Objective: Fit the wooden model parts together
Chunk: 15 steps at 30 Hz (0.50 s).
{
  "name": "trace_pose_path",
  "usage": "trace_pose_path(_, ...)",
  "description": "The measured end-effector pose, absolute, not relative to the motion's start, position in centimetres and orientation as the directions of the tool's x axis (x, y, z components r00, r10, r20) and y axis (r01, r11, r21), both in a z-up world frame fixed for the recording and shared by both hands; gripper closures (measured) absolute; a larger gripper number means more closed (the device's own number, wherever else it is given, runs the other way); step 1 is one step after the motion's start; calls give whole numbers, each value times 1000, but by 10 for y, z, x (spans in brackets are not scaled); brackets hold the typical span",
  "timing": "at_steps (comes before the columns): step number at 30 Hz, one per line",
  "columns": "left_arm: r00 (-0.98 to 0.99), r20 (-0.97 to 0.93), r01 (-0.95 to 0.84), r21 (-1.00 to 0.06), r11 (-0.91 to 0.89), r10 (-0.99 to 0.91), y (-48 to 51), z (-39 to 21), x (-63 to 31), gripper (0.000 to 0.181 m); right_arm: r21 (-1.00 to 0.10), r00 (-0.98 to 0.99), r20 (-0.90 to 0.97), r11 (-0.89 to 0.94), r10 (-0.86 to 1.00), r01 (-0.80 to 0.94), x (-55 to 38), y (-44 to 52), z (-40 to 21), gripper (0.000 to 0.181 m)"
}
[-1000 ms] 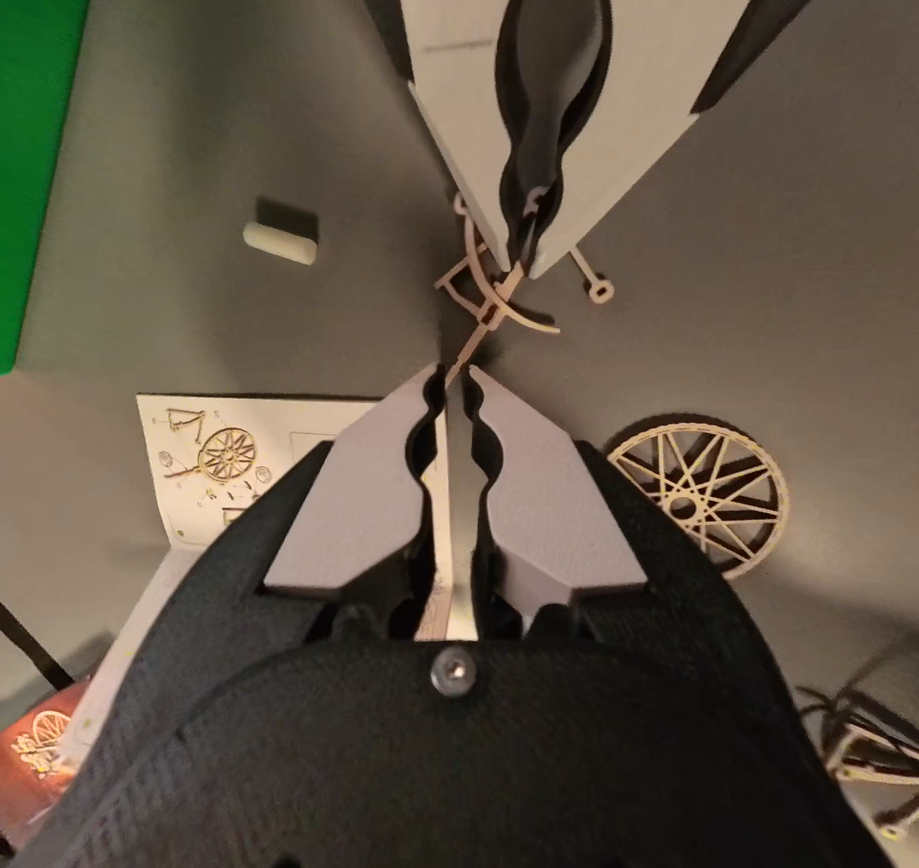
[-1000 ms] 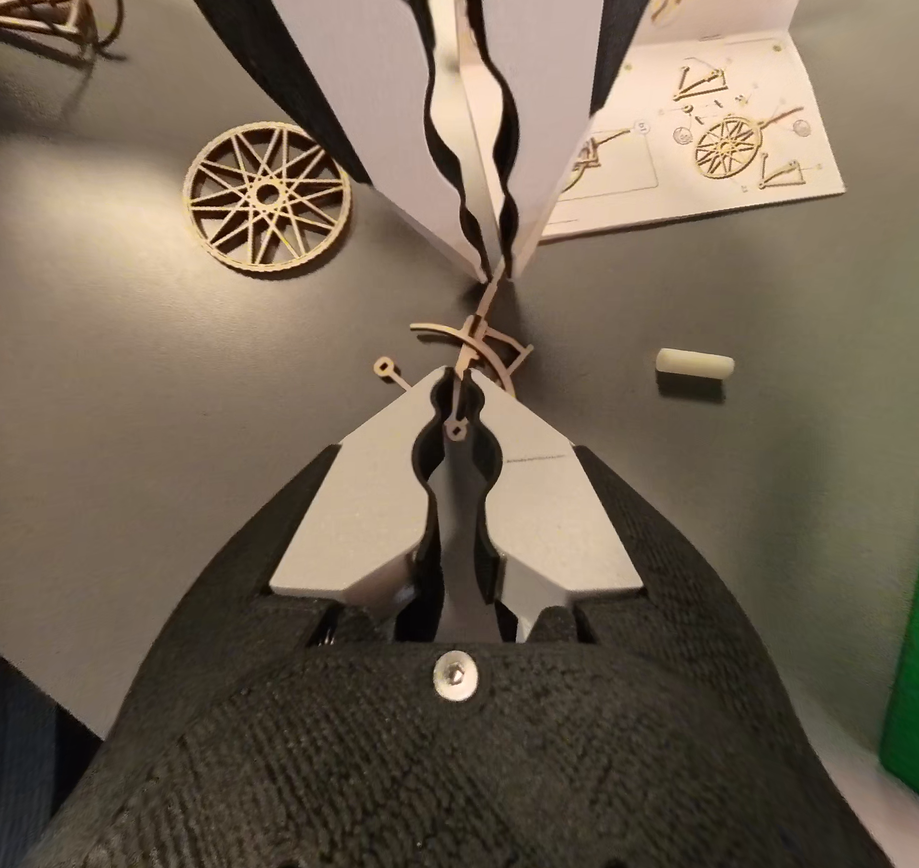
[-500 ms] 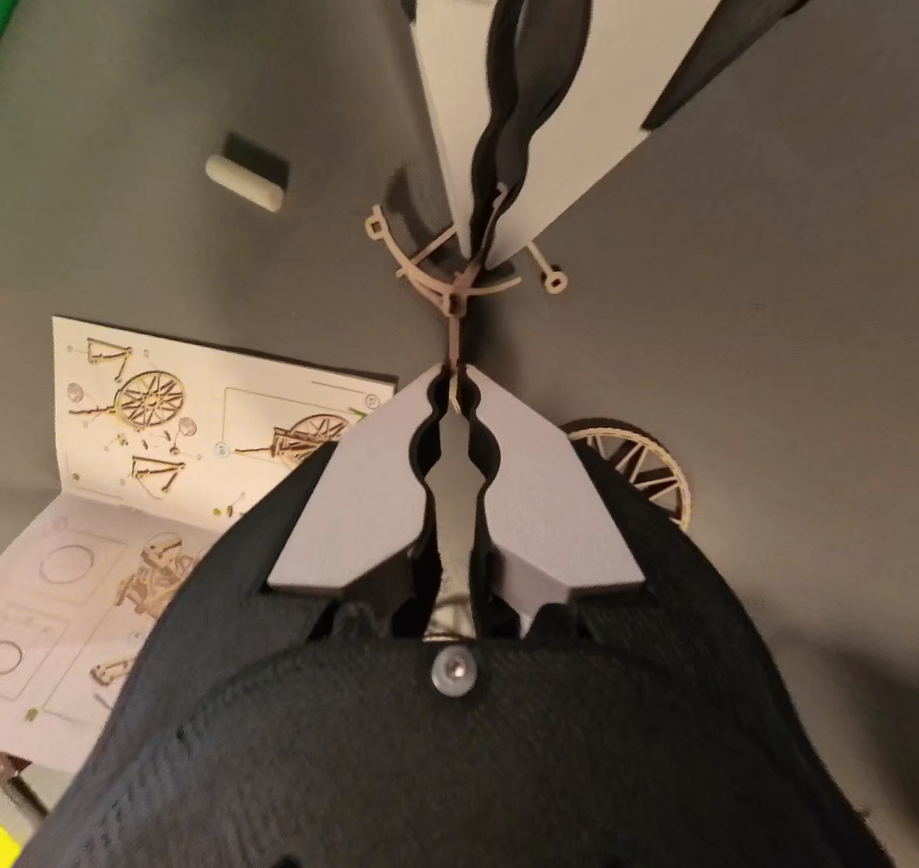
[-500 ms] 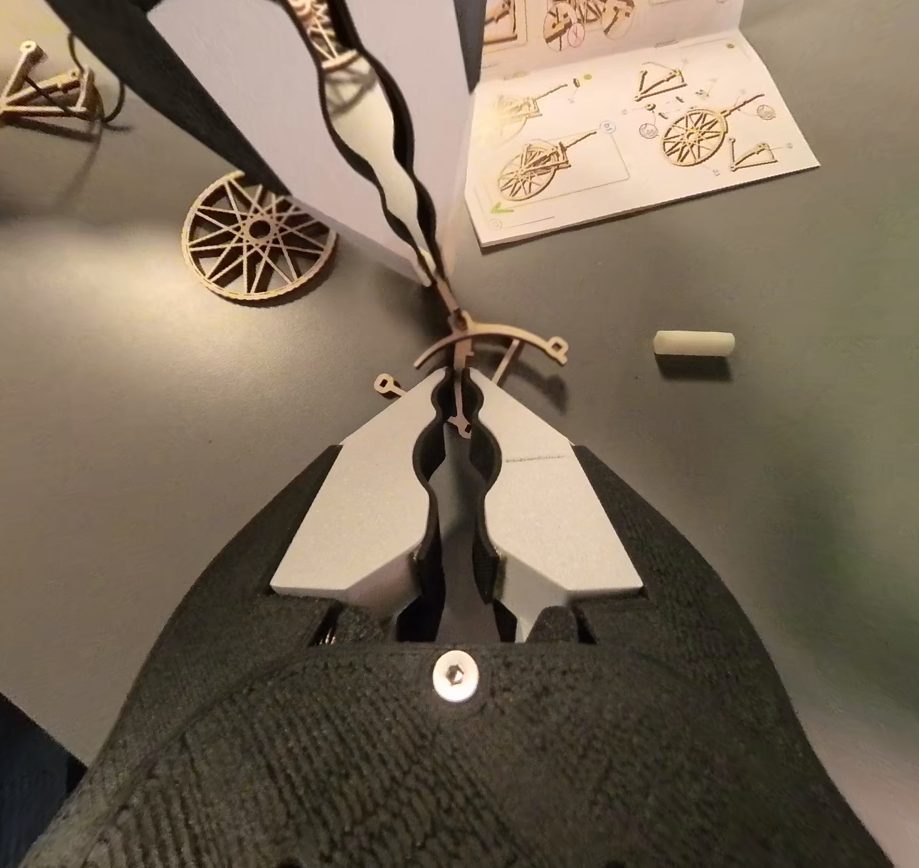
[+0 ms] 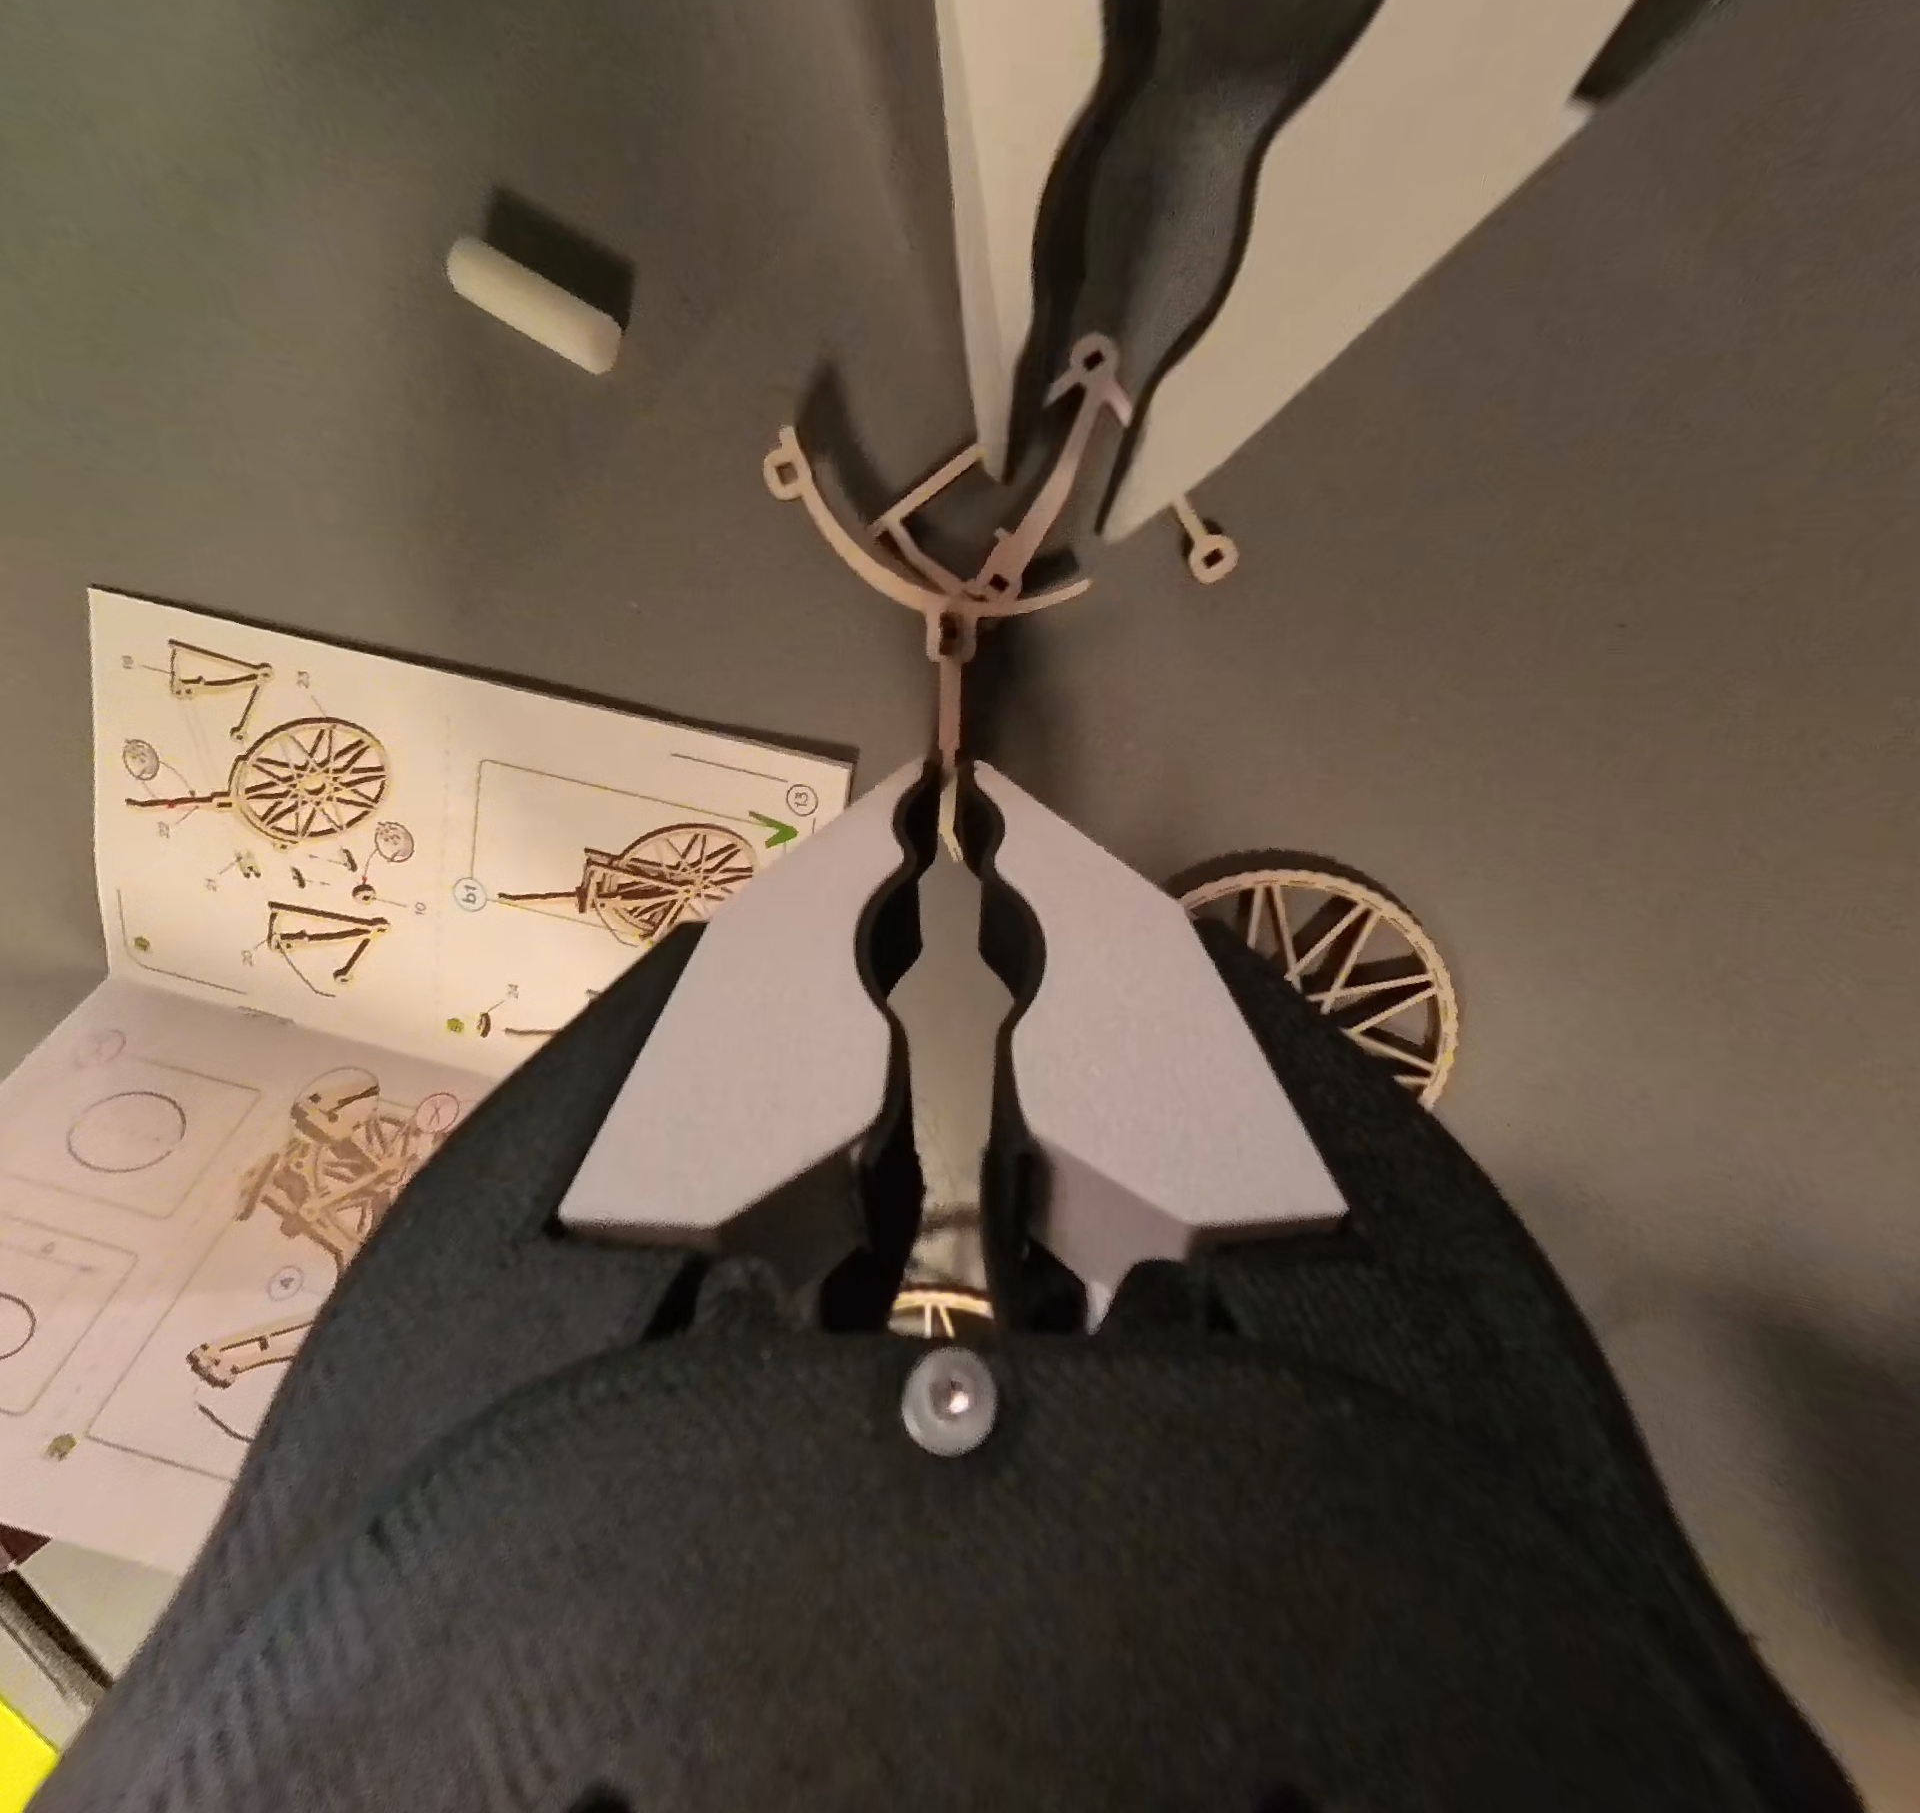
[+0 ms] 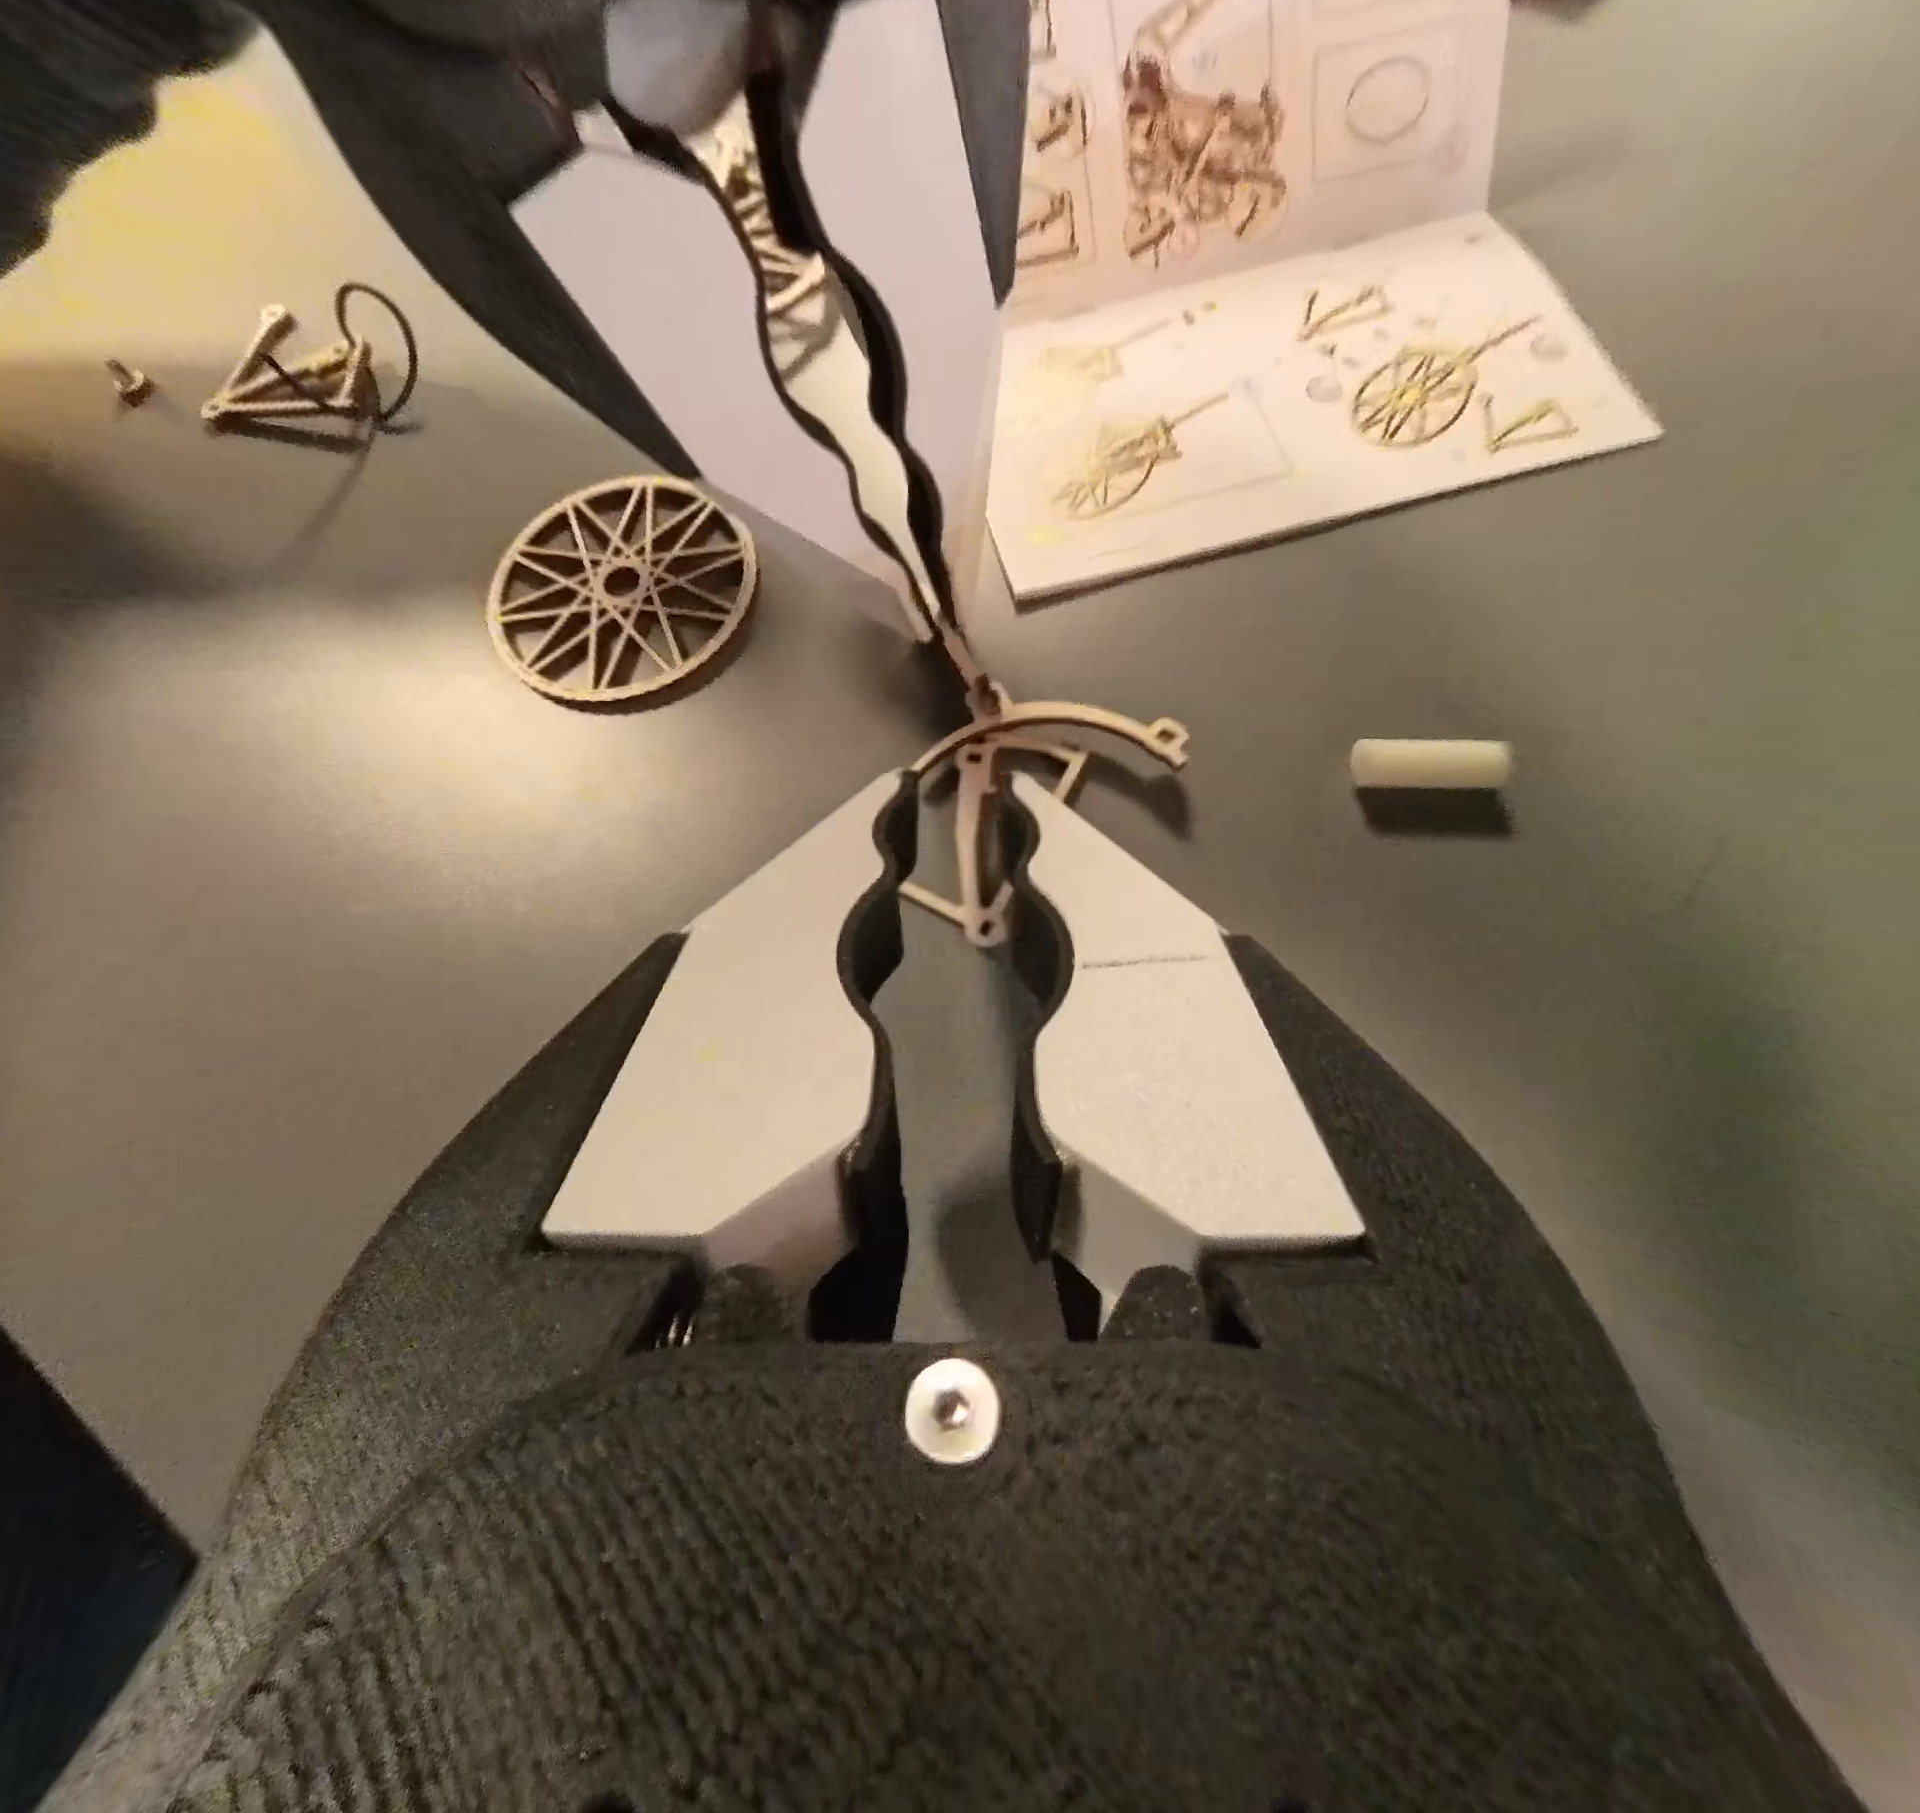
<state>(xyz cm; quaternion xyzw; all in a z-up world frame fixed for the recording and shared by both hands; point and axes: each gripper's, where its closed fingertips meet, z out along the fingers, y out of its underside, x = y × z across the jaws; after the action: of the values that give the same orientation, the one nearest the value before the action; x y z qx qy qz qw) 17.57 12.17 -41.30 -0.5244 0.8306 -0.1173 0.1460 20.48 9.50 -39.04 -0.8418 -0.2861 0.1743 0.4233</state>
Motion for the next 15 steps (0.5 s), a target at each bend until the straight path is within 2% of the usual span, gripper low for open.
trace_pose_path(5, -439, -132, -826, -330, 457, -889, 120, -412, 175, 179, -833, 702, 71, -345, 708, 432, 207, 102, -381, 173)
trace_pose_path(12, -478, -143, -796, -346, 496, -867, 112, -406, 180, 179, -823, 614, 13, -340, 789, 455, 196, 106, -389, 175)
trace_pose_path(15, -486, -157, -787, -349, 508, -860, 112, -404, 181, 179, -817, 601, 5, -343, 799, 464, 195, 106, -391, 181)
